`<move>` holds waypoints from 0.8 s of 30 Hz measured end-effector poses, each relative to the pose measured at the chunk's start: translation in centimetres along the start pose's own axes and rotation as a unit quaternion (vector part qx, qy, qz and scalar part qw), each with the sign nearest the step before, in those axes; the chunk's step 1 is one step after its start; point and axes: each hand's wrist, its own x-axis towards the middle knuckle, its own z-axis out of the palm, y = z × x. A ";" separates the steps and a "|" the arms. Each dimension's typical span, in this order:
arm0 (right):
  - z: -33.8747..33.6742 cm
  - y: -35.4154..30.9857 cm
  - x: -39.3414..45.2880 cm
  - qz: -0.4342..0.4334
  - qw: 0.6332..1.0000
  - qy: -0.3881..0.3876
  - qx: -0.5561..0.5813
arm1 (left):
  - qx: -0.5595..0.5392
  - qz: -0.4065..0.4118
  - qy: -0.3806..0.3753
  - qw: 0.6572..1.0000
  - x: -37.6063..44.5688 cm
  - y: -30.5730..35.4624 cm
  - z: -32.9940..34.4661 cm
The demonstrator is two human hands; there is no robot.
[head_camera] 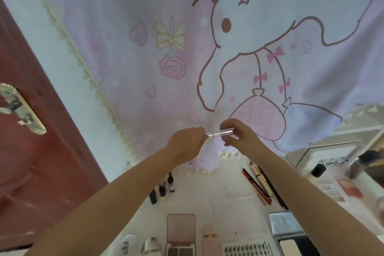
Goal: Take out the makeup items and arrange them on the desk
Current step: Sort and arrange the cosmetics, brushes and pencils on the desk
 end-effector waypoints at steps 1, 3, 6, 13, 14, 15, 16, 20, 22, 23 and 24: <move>0.1 0.0 0.0 0.031 0.999 -0.012 0.019 | 0.005 0.006 -0.003 1.000 -0.1 -0.1 0.0; 0.6 -0.4 0.3 0.108 0.994 -0.024 0.006 | 0.023 0.023 0.000 0.999 -0.2 -0.3 0.0; 1.0 -0.4 0.7 0.088 0.992 -0.003 -0.093 | 0.037 0.035 0.010 0.999 -0.2 -0.8 0.2; 1.5 -1.9 1.3 0.085 0.996 -0.036 0.016 | 0.009 0.018 0.062 0.998 0.2 -2.2 -0.4; 1.7 -2.1 1.5 0.105 0.994 -0.036 -0.009 | 0.011 0.021 0.066 0.998 0.2 -2.3 -0.5; 1.7 -2.3 1.6 0.112 0.992 -0.031 -0.043 | 0.016 0.026 0.068 0.997 0.1 -2.4 -0.5; 1.7 -2.3 1.8 0.103 0.992 -0.023 -0.074 | 0.030 0.036 0.071 0.996 0.1 -2.5 -0.6; 1.7 -2.3 1.9 0.017 0.995 -0.003 -0.096 | 0.092 0.057 0.082 0.991 -0.2 -3.0 -0.6; 1.8 -2.3 1.9 -0.019 0.993 -0.002 -0.114 | 0.094 0.048 0.094 0.990 -0.4 -3.1 -1.0; 1.8 -2.4 2.0 -0.028 0.993 -0.002 -0.117 | 0.095 0.050 0.100 0.989 -0.5 -3.0 -1.3; 1.8 -2.5 2.0 -0.023 0.993 -0.007 -0.115 | 0.092 0.060 0.111 0.988 -0.7 -2.8 -1.7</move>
